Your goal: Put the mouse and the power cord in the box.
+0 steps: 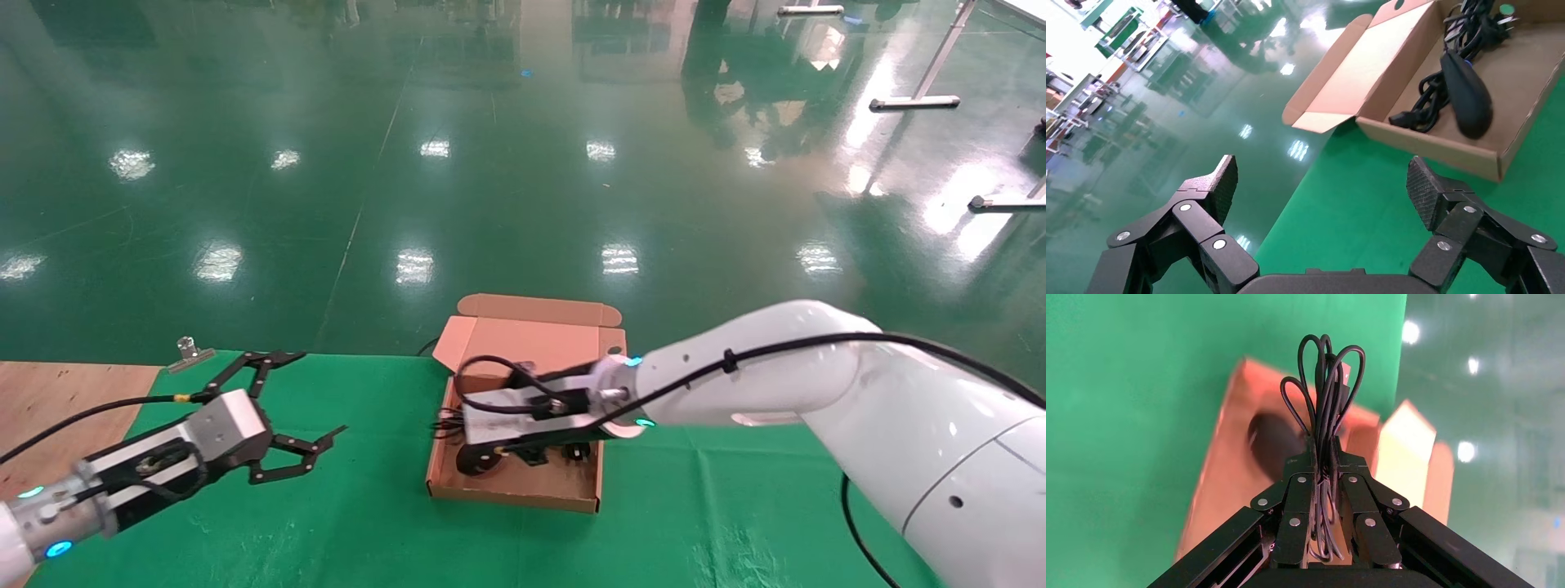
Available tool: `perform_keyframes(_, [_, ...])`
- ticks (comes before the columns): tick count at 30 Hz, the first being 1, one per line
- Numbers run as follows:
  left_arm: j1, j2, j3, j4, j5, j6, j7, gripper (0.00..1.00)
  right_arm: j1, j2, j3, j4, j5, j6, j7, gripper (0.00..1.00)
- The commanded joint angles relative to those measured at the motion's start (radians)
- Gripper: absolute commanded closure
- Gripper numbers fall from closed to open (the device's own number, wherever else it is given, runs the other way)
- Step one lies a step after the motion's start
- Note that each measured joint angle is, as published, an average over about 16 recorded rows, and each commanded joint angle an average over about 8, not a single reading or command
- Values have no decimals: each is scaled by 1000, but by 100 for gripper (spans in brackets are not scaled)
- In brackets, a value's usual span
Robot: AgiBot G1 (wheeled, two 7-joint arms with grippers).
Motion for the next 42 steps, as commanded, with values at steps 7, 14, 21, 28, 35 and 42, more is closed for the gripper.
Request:
perform_keyframes(7, [-56,78,16,105,19,31,16,0,-35,2,-61,-72,39,133,-42,24])
perform_keyframes(14, [-100,128,28,163,35,51,31,0,-37,2,-96,-76,76,170,-57,0])
perform_keyframes(21, [-119,149,33,186,43,63,38,0,-40,2,-115,-80,95,186,-60,0])
perform_keyframes(28, [-115,144,33,180,44,60,36,0,-38,2,-110,-79,91,181,-59,0])
perform_keyframes(35, [-111,140,32,175,42,57,35,0,-38,5,-103,-75,89,174,-58,0])
perform_keyframes(42, [-108,135,25,159,43,65,15,0,-71,52,-42,-28,132,120,-29,0])
